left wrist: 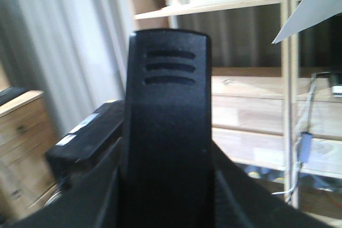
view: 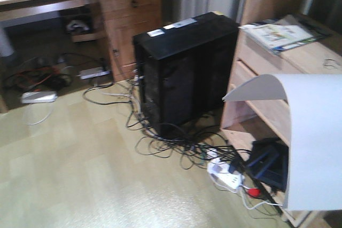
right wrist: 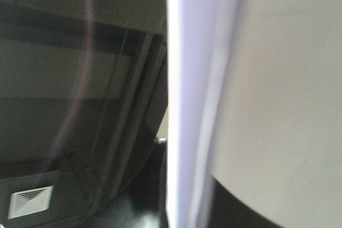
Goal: Grab stapler and paper to desk for stapling
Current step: 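Drive the base to the wooden desk holding stapler and paper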
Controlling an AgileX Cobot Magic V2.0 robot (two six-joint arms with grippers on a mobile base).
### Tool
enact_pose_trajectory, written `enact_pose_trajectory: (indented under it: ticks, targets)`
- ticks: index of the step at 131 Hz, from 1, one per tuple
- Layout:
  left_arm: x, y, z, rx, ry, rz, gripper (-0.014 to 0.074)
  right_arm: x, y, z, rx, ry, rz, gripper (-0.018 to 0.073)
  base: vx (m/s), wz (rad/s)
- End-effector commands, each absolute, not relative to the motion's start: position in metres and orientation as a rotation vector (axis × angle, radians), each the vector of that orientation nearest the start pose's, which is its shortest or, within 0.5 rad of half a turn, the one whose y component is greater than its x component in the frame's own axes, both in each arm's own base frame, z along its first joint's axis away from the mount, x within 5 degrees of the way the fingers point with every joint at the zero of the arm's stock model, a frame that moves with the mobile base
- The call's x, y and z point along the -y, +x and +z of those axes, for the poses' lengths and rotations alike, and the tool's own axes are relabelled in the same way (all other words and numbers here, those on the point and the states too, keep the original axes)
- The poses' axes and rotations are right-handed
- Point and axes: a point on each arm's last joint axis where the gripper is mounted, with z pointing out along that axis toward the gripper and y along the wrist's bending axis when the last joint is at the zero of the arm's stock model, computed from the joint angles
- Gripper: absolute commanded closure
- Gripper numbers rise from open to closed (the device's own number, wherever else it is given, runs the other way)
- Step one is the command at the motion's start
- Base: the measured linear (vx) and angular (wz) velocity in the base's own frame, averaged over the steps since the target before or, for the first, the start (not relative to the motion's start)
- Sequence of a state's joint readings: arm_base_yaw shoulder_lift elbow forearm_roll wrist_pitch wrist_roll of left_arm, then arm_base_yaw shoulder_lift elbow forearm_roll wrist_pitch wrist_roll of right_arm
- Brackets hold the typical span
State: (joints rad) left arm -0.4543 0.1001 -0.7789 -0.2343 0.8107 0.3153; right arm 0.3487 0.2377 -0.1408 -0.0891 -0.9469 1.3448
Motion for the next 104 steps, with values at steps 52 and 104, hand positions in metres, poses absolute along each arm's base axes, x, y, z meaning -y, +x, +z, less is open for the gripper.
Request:
enact_pose_trajectory:
  ticks: [52, 104]
  targets:
    - [0.0037, -0.0256, 0.3935, -1.391, 0.542, -0.399, 0.0596, -0.0191, 0.0311, 0.329, -0.614, 0.213, 1.609, 0.0565, -0.09, 0.37]
    - [0.0037, -0.0256, 0.3935, -1.391, 0.542, -0.399, 0.0596, -0.0191, 0.0311, 0.329, -0.614, 0.213, 1.609, 0.0565, -0.05, 0.37]
